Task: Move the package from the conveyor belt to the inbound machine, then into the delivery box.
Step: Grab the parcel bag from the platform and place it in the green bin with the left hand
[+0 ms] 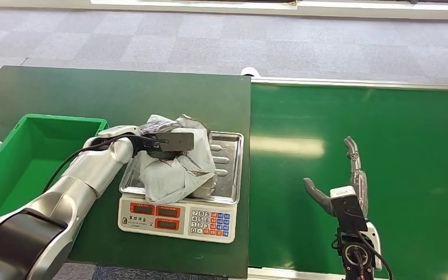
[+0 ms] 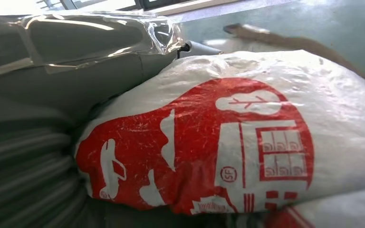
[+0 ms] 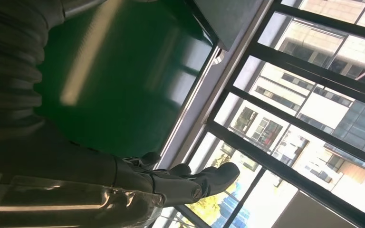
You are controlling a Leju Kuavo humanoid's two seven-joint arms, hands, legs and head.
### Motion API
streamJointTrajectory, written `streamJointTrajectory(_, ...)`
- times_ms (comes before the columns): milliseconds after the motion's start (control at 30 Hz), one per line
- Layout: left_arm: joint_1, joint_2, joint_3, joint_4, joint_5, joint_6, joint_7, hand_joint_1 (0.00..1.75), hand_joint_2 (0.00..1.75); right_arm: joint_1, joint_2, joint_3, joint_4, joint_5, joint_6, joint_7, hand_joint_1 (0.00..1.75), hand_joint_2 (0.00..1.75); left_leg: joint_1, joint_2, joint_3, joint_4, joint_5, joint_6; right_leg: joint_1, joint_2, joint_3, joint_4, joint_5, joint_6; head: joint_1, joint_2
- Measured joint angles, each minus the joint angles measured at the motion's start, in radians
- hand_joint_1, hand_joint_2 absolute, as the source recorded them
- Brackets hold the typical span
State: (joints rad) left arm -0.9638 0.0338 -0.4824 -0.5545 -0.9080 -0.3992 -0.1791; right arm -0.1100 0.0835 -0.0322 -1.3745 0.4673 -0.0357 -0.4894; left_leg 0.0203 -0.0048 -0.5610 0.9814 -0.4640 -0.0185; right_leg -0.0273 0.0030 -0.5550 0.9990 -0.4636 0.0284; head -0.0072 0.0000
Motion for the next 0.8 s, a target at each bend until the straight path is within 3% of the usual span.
streamJointTrajectory(167,-0.024,-0.011,-0.024,0.025,-0.012,0.0,0.009,1.75,1.75,-0.001,-0.001,-0.004,0.0,-0.001,-0.001,0.008,0.0,1.75,0.0,0.0,0.005,0.0,0.0,0.0,0.0,0.0,0.005,0.0,0.0,0.0,0.0,0.0)
streamJointTrajectory(300,-0.025,-0.026,-0.046,0.033,-0.005,0.034,-0.07,1.75,1.75,-0.001,-0.002,-0.008,0.0,-0.007,-0.006,0.011,0.0,1.75,0.0,0.0,0.007,0.0,0.0,0.0,0.0,0.0,0.006,0.0,0.0,0.0,0.0,0.0)
streamJointTrajectory(500,0.054,-0.037,-0.067,-0.077,0.023,0.228,-0.226,1.75,1.75,0.015,-0.003,-0.019,-0.006,-0.016,-0.013,0.007,0.0,1.75,0.0,-0.001,0.002,0.001,0.0,0.0,0.0,-0.001,0.002,0.0,0.0,0.0,0.0,0.0)
streamJointTrajectory(800,0.208,-0.037,-0.07,-0.381,-0.024,0.545,-0.249,1.75,1.75,0.055,0.007,-0.042,-0.053,-0.017,0.006,-0.007,0.0,1.75,-0.001,-0.001,-0.01,0.001,0.0,0.0,-0.001,0.0,-0.01,0.0,0.0,0.0,0.0,0.0)
